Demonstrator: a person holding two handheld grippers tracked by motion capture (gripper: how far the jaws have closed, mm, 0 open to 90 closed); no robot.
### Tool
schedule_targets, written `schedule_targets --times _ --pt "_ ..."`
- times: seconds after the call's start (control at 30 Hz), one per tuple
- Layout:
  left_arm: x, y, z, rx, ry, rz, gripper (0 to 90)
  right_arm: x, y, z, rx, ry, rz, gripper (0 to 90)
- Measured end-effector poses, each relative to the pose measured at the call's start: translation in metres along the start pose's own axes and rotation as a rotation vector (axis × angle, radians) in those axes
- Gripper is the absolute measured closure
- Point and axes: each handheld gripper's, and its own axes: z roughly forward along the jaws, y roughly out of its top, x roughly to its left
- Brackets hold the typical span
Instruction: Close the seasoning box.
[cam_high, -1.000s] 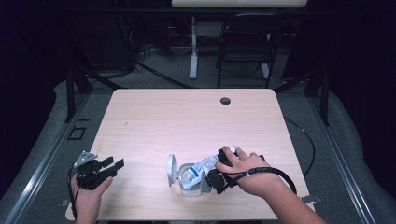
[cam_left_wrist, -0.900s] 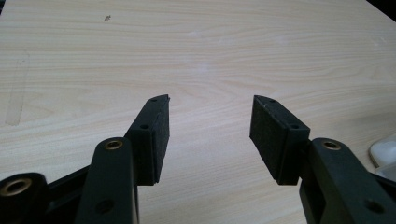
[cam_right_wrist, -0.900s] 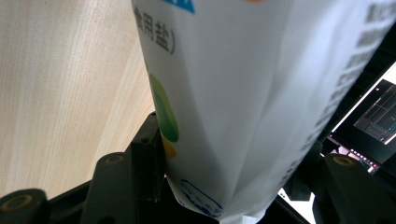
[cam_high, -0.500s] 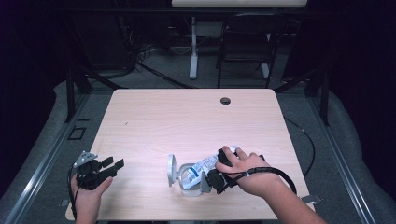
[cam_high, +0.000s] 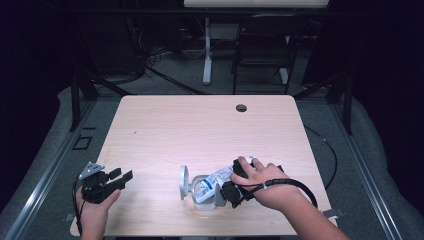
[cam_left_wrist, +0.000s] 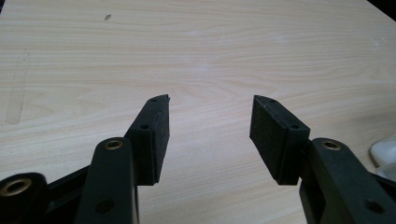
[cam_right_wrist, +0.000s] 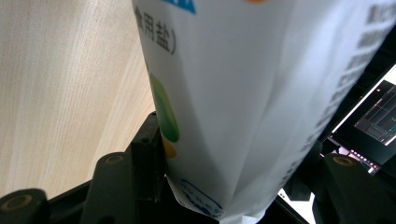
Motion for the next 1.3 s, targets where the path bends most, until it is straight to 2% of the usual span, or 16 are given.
schedule_targets --times 1.03,1.07,1.3 --pt "0.0001 -0.0001 0.0002 -0.002 0.001 -0.001 48.0 -0.0011 0.0007 -0.0011 0.004 0.005 -0.009 43.9" --pt "0.0002 -0.0001 0.0001 0.001 0.001 0.000 48.0 -0.0023 0.0015 -0.0029 0.024 0.003 -0.025 43.9" --pt "0.0005 -0.0003 -0.0002 -0.007 0.000 -0.002 48.0 -0.0021 0.0014 -0.0016 0.009 0.007 -0.020 44.1"
